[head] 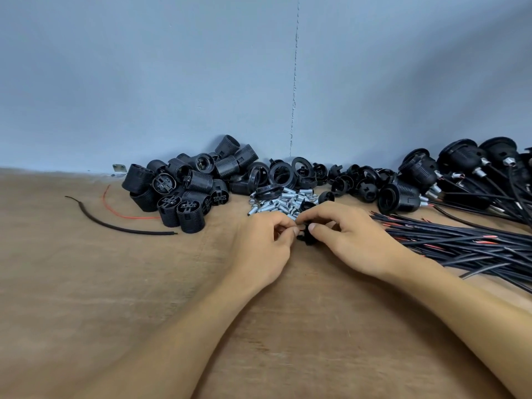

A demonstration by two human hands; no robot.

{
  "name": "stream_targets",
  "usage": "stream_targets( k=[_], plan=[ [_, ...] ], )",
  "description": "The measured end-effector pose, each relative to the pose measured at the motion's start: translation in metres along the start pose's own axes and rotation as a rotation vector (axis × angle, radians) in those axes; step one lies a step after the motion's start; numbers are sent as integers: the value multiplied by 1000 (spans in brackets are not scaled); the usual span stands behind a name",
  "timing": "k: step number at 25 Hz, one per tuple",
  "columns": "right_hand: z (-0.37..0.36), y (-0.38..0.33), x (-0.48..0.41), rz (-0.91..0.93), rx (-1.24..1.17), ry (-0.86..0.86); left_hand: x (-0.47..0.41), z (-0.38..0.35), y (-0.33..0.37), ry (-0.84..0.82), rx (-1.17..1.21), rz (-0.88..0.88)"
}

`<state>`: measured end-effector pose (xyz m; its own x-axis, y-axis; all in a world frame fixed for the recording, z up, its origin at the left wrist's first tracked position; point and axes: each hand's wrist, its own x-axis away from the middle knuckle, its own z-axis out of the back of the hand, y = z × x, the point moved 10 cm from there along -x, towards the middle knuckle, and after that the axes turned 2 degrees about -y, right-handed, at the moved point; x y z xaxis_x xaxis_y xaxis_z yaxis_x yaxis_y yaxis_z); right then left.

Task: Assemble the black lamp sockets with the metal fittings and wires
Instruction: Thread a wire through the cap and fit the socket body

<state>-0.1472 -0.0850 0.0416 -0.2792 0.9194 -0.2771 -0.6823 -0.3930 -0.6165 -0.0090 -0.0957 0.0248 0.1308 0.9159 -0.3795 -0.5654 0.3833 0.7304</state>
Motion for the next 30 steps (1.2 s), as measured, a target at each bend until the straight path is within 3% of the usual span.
stream_targets(
  k=[3, 7, 12, 16, 21, 24, 27, 30],
  plan=[
    [-5, -8, 1, 73, 155, 12, 0, -3, 0, -15, 33, 13],
    [-6, -9, 1, 81, 190, 61, 3, -1, 1, 7, 54, 51],
    [-15, -16, 1, 66, 206, 139, 12, 21, 21, 224, -331, -16],
    [-34, -34, -10, 90, 191, 122, 8, 21, 16, 173, -273, 49],
    [-35, -33, -11, 101, 171, 111, 10, 51, 8, 346, -455, 104],
    [-35, -34, -7, 119, 181, 112, 6, 57, -13, 287, -624, 229],
    [-37, -37, -4, 128, 195, 103, 4, 61, -31, 215, -634, 339],
    [-37, -38, -3, 134, 199, 108, 3, 59, -30, 215, -620, 320]
  ],
)
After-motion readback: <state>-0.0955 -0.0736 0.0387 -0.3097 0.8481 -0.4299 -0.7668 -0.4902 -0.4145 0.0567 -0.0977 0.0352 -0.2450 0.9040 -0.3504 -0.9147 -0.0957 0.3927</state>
